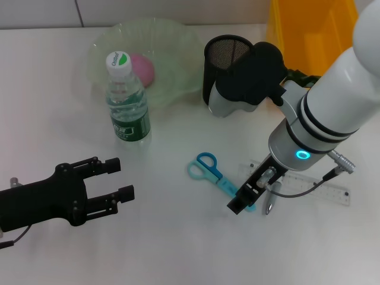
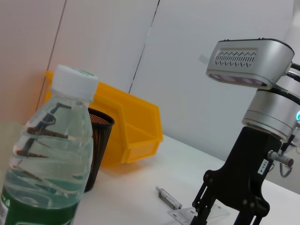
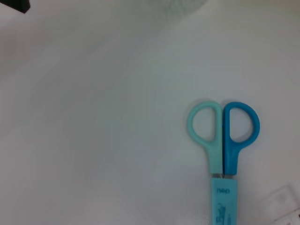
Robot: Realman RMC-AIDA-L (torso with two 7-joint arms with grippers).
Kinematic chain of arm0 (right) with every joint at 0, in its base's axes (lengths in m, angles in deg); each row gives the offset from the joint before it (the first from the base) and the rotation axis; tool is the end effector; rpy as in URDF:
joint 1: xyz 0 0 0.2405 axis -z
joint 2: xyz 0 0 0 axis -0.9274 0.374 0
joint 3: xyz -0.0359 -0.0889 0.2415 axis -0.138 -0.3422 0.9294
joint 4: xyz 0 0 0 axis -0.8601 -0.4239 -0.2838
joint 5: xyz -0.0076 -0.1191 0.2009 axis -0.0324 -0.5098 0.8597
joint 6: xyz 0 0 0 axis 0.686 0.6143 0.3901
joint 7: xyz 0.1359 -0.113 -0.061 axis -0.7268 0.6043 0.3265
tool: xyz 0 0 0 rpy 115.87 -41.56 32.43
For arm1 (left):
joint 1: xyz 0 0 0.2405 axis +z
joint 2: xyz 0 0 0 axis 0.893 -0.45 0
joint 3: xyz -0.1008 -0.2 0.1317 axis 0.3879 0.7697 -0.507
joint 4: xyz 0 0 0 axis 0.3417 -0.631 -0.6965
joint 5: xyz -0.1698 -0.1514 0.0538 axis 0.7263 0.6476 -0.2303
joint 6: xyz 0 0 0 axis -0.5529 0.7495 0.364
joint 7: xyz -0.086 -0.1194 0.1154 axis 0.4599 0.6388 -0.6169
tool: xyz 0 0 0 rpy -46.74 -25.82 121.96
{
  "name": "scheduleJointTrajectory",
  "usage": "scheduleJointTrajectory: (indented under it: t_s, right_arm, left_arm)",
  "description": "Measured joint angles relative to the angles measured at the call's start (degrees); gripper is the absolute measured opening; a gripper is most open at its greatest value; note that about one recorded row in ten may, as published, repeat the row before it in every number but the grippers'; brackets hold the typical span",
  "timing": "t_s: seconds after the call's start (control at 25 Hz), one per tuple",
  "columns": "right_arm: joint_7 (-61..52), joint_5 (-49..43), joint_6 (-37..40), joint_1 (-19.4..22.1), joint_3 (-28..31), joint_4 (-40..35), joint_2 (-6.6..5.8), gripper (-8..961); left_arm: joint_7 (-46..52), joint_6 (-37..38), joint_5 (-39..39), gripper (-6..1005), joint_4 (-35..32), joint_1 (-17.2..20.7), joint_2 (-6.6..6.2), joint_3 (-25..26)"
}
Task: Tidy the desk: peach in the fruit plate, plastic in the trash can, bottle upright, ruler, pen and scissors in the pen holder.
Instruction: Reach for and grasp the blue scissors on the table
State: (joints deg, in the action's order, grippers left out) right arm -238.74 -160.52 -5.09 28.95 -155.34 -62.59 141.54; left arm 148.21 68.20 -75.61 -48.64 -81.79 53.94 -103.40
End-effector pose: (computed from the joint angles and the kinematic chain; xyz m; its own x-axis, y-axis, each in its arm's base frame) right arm 0.1520 0.3385 -0.1310 0.6711 -0.6536 0.3499 -0.5380 -0.7540 -0.3769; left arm -0.3194 0.2766 -0.0430 0.6945 0.3717 0.6161 0.5104 -0.8580 -0.0578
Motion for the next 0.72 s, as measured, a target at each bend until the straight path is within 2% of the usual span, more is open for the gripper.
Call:
scheduleJointTrajectory:
  t_s: [0.6, 0.72]
  right_arm:
    - [-0.35, 0.08, -3.1, -0.76, -3.38, 1.53, 0.0, 572]
    - [-0.43, 0.08, -3.38, -0.97, -3.4, 1.68, 0.0, 465]
  left_arm:
    - [-0.01, 0.0, -0.1, 723, 0.0, -0.4, 0.17, 0.11]
    - [-0.06, 0.0, -0.14, 723, 0.0, -0.42, 0.17, 0.11]
